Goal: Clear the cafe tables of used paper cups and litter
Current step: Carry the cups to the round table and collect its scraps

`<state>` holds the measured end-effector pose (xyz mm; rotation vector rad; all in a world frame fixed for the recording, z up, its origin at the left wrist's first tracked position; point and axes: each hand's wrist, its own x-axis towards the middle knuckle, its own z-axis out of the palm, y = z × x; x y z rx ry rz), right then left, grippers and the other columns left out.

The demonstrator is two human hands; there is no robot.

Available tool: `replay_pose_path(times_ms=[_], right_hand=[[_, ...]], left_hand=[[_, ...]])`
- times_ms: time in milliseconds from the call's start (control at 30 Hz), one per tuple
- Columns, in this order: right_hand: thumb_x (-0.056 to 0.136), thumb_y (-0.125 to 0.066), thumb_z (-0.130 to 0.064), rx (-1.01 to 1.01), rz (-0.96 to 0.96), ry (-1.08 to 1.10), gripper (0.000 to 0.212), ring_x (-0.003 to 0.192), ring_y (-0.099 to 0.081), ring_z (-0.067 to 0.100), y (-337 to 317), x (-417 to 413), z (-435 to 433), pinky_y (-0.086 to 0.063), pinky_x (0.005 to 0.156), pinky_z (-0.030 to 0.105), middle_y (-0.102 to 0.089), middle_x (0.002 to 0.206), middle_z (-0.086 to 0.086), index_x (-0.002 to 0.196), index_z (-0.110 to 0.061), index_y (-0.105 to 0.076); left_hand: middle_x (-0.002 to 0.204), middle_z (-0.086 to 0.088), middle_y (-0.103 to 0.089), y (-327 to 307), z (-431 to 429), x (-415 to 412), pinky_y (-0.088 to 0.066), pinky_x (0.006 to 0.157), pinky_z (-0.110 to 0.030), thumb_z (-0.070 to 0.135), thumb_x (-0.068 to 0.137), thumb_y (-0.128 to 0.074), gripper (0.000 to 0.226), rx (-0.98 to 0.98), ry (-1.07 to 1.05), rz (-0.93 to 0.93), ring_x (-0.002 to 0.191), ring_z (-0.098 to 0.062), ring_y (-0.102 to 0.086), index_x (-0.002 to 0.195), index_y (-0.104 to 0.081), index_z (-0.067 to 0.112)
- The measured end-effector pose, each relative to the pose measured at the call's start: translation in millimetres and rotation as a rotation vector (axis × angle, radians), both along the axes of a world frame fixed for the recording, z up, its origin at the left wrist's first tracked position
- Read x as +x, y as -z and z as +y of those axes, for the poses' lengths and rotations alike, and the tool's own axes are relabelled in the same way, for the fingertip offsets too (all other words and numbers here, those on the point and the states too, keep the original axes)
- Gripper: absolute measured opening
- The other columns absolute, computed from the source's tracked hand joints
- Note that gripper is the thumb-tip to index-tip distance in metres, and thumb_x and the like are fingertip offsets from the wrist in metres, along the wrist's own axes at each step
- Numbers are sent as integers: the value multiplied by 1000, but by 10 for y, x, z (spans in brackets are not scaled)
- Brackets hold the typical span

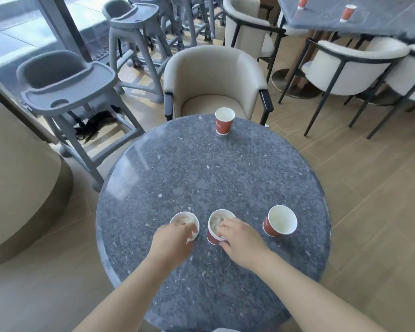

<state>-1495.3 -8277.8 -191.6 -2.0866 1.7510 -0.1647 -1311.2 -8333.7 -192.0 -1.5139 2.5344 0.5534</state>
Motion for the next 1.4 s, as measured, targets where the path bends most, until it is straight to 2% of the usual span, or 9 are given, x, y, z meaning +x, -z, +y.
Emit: replay_pose_path(times_ms=[100, 333, 533, 700, 867, 1000, 1233, 1333, 1400], right_hand=[[87, -49, -16, -21, 42, 19, 14, 101, -50, 28, -57, -5, -62, -39, 83, 36, -59, 104, 9, 95, -8, -58], [87, -52, -13, -204, -92, 129, 11, 97, -49, 24, -311, -339, -144, -44, 78, 35, -60, 97, 5, 92, -9, -61], [75, -64, -3, -335, -127, 217, 9, 85, -56, 30, -561, -1031, 89, -50, 71, 37, -65, 86, 8, 82, -7, -66], [74, -65, -2, -368, -145, 257, 13, 86, -57, 28, -680, -1742, 458, -52, 68, 40, -66, 87, 6, 85, -9, -67], [72, -66, -2, -387, -146, 241, 12, 80, -58, 29, -694, -2338, 789, -51, 70, 34, -65, 82, 6, 81, -10, -67], [73, -64, -3, -366, -158, 228, 10, 81, -56, 27, -623, -2685, 976, -48, 69, 30, -65, 82, 5, 80, -10, -67], [73, -64, -1, -325, -186, 168, 12, 81, -55, 29, -538, -3076, 1178, -50, 69, 33, -65, 84, 6, 80, -10, -68], [74, -63, -2, -305, -201, 144, 11, 83, -55, 28, -492, -3136, 1184, -50, 68, 36, -65, 85, 5, 81, -10, -67], [73, -64, -1, -307, -218, 138, 12, 82, -55, 29, -459, -3154, 1159, -49, 68, 33, -65, 85, 6, 81, -9, -67]], left_hand=[[112, 8, -61, -40, -38, -52, -46, 69, -28, 31, 87, -48, 23, 10, -32, 6, 94, -22, -62, 109, -56, 32], [104, 11, -65, -366, -122, -325, -46, 66, -30, 27, 81, -56, 20, -143, -83, 211, 94, -21, -61, 100, -62, 29], [97, 12, -68, -566, 108, -938, -48, 64, -30, 20, 79, -61, 23, -265, -61, 397, 88, -20, -63, 99, -65, 31], [90, 9, -69, -679, 498, -1639, -48, 62, -30, 17, 76, -65, 20, -314, -34, 467, 83, -21, -64, 93, -67, 28], [96, 9, -69, -615, 789, -2111, -48, 64, -31, 16, 75, -66, 25, -321, -66, 399, 89, -23, -63, 97, -67, 27], [102, 11, -67, -451, 884, -2305, -48, 64, -31, 20, 80, -60, 24, -308, -142, 265, 93, -22, -61, 102, -63, 31], [108, 2, -65, -272, 933, -2462, -41, 68, -27, 18, 81, -55, 30, -162, -256, 36, 97, -25, -60, 106, -62, 34], [108, 1, -65, -243, 977, -2550, -40, 68, -27, 18, 81, -55, 30, -156, -270, 22, 97, -26, -59, 106, -62, 34], [108, 1, -65, -226, 1000, -2626, -42, 70, -28, 19, 81, -55, 30, -156, -270, 24, 98, -26, -59, 106, -63, 34]])
